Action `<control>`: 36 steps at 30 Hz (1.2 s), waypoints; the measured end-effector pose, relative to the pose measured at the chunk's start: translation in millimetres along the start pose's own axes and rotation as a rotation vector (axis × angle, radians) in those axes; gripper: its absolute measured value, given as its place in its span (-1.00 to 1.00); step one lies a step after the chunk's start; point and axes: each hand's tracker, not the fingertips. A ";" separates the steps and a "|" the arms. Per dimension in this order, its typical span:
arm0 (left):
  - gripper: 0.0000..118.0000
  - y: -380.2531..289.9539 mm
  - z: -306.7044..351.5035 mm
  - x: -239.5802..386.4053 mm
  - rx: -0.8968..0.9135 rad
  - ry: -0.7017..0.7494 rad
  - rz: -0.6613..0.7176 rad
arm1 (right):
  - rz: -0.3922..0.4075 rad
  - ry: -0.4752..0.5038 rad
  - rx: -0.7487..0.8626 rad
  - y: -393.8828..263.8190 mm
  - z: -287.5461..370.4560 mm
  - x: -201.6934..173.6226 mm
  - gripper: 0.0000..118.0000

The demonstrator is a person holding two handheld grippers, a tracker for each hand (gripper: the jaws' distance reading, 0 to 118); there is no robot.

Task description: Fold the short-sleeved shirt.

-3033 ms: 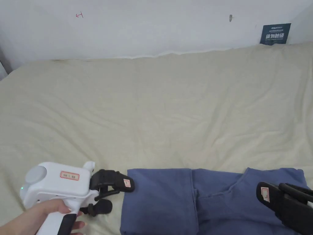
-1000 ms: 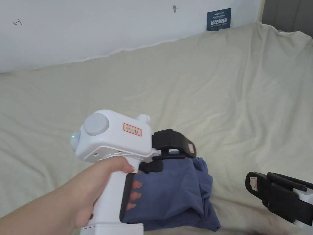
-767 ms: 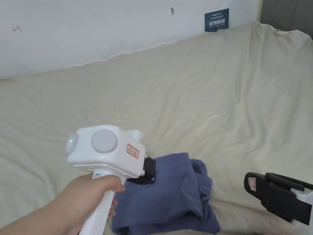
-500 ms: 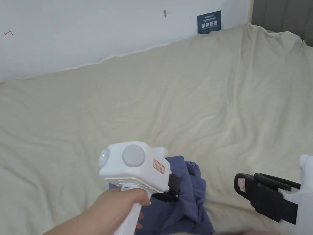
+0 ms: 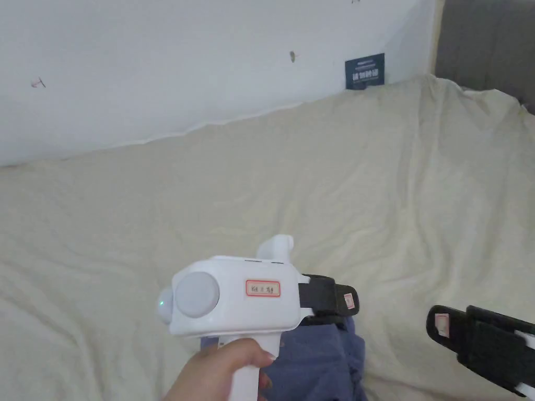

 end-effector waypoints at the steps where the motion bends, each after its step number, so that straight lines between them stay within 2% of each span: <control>1: -0.99 -0.6 27.4 2.5 0.092 0.053 -0.041 | -0.036 0.029 0.029 8.2 7.3 -5.1 -0.99; 4: -0.99 -14.1 109.9 11.1 0.376 0.202 -0.124 | -0.049 0.090 0.124 28.9 25.1 -27.1 -0.99; 7: -0.99 -39.6 190.5 27.0 0.728 0.442 -0.166 | -0.015 0.142 0.212 45.8 30.6 -56.4 -0.99; 8: -0.99 -48.0 213.6 32.4 0.818 0.503 -0.174 | 0.021 0.148 0.261 48.8 29.8 -66.3 -0.99; 12: -0.99 -72.7 266.4 47.9 1.004 0.854 -0.229 | 0.306 -0.046 0.496 38.3 22.0 -117.8 -0.99; 14: -0.99 -84.6 274.7 47.4 1.036 0.970 -0.243 | 0.427 -0.126 0.601 21.4 16.2 -138.9 -0.99; 16: -0.99 -96.0 272.7 45.6 1.011 1.045 -0.324 | 0.480 -0.200 0.683 4.0 7.5 -150.5 -0.99; 18: -0.99 -110.9 264.2 42.0 0.987 1.125 -0.374 | 0.499 -0.184 0.638 -9.0 -7.9 -151.5 -0.99; 20: -0.99 -125.7 254.8 29.4 0.985 1.107 -0.351 | 0.507 -0.167 0.533 -23.0 -27.4 -146.8 -0.99; 23: -0.99 -145.1 239.7 14.4 0.943 1.132 -0.282 | 0.570 -0.299 0.582 -61.2 -45.9 -132.2 -0.99; 26: -1.00 -160.6 229.1 9.5 0.923 1.133 -0.308 | 0.574 -0.291 0.551 -83.5 -47.6 -126.5 -0.99; 29: -1.00 -163.0 221.2 10.8 0.897 1.142 -0.342 | 0.631 -0.310 0.546 -90.2 -48.0 -129.0 -0.99; 33: -0.99 -160.1 216.2 13.4 0.901 1.113 -0.313 | 0.613 -0.304 0.557 -87.2 -40.9 -127.0 -0.99; 36: -0.99 -158.4 214.8 12.9 0.902 1.095 -0.310 | 0.647 -0.330 0.565 -84.8 -38.0 -123.3 -0.99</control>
